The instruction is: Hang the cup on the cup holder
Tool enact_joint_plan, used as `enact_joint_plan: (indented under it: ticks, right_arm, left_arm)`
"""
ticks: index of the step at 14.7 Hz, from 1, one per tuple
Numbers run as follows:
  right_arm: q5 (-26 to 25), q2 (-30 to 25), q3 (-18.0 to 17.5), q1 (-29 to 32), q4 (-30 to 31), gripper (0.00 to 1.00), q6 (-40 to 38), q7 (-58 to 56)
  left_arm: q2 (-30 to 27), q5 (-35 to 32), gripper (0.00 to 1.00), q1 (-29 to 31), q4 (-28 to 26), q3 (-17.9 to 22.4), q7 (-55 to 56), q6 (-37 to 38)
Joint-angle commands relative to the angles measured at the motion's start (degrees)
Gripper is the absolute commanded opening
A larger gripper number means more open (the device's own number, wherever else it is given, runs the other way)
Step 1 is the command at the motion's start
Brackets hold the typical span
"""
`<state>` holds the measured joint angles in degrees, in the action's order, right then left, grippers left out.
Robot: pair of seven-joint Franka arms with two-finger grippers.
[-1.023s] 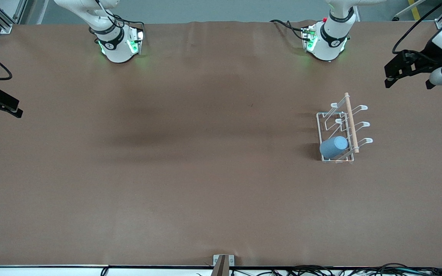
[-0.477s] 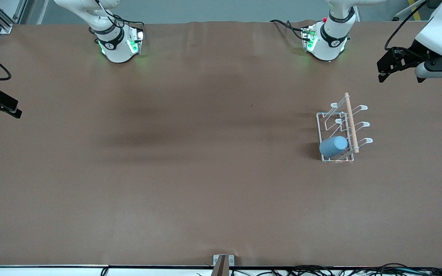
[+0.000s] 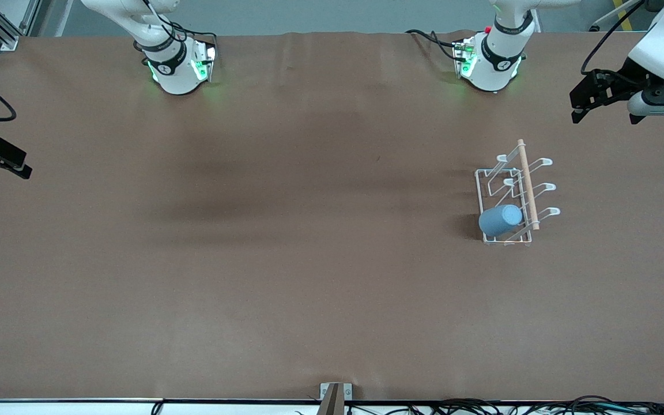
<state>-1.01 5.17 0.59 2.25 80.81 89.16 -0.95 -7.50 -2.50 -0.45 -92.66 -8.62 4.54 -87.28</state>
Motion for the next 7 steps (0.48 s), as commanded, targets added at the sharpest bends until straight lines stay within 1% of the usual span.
enact_joint_plan:
  ticks: [1,7]
  right_arm:
    - [0.2,-0.4,-0.3,0.7,0.2,1.00,0.5,-0.7]
    - [0.3,-0.4,-0.4,0.6,0.2,1.00,0.6,-0.7]
  left_arm:
    - [1.8,1.2,1.00,0.0,2.5,0.2,-1.0,1.4]
    - [2.9,1.0,1.00,0.0,2.7,0.2,-1.3,1.4]
